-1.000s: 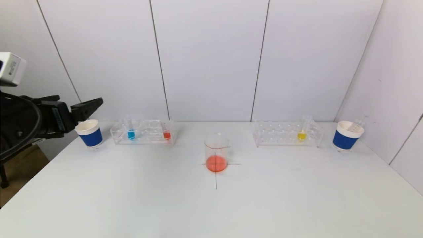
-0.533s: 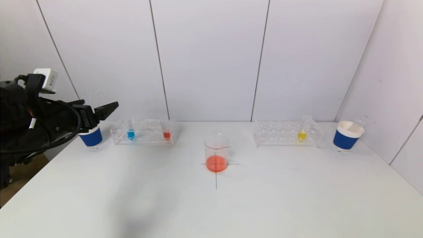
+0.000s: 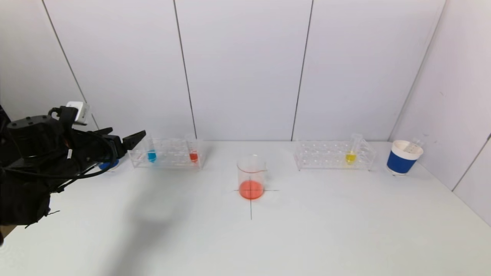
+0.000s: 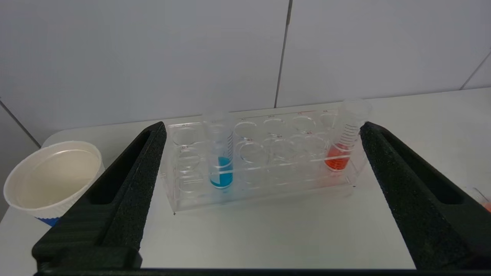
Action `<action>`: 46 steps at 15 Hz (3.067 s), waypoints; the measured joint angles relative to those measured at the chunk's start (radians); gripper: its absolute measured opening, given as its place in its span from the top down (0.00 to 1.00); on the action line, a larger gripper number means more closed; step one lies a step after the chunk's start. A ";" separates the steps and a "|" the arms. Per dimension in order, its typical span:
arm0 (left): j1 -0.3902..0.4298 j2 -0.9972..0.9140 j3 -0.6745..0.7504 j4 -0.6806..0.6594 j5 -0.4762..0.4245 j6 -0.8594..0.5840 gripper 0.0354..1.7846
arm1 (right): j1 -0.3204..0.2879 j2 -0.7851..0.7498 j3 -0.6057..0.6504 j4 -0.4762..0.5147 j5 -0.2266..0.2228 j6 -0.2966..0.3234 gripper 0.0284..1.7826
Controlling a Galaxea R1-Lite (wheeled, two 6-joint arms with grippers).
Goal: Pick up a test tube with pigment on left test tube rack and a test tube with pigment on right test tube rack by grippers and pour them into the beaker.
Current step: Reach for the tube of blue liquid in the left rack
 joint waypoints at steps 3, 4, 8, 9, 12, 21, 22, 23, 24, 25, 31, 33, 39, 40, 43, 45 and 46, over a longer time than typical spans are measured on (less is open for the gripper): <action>0.004 0.103 -0.003 -0.093 -0.002 0.003 0.01 | 0.000 0.000 0.000 0.000 0.000 0.000 0.01; 0.005 0.137 -0.005 -0.123 -0.002 0.004 0.01 | 0.000 0.000 0.000 0.000 0.000 0.000 0.01; 0.018 0.233 -0.027 -0.186 0.001 0.005 0.01 | 0.000 0.000 0.000 0.000 0.000 0.000 0.01; 0.024 0.253 -0.037 -0.187 0.001 0.006 0.01 | 0.000 0.000 0.000 0.000 0.000 0.000 0.01; 0.032 0.295 -0.064 -0.188 -0.003 0.008 0.01 | 0.000 0.000 0.000 0.000 0.000 0.000 0.01; 0.030 0.370 -0.143 -0.186 -0.008 0.014 0.01 | 0.000 0.000 0.000 0.000 0.000 0.000 0.01; 0.029 0.376 -0.149 -0.186 -0.007 0.014 0.01 | 0.000 0.000 0.000 0.000 0.000 0.000 0.01; 0.029 0.382 -0.157 -0.186 -0.008 0.014 0.01 | 0.000 0.000 0.000 0.000 0.000 0.000 0.01; 0.029 0.389 -0.165 -0.186 -0.007 0.014 0.01 | 0.000 0.000 0.000 0.000 0.000 0.000 0.01; 0.029 0.394 -0.173 -0.186 -0.007 0.014 0.01 | 0.000 0.000 0.000 0.000 0.000 0.000 0.01; 0.023 0.434 -0.227 -0.195 0.001 0.022 0.01 | 0.000 0.000 0.000 0.000 0.000 0.000 0.01; 0.022 0.445 -0.241 -0.195 0.001 0.023 0.01 | 0.000 0.000 0.000 0.000 0.000 0.000 0.01; 0.015 0.484 -0.297 -0.194 0.006 0.025 0.01 | 0.000 0.000 0.000 0.000 0.000 0.000 0.01; 0.015 0.489 -0.304 -0.192 0.006 0.024 0.01 | 0.000 0.000 0.000 0.000 0.000 0.000 0.01; 0.012 0.501 -0.314 -0.192 0.007 0.030 0.01 | 0.000 0.000 0.000 0.000 0.000 0.000 0.01; 0.013 0.504 -0.323 -0.192 0.013 0.031 0.01 | 0.000 0.000 0.000 0.001 0.000 0.000 0.01; 0.013 0.505 -0.328 -0.192 0.022 0.031 0.01 | 0.000 0.000 0.000 0.000 0.000 0.000 0.01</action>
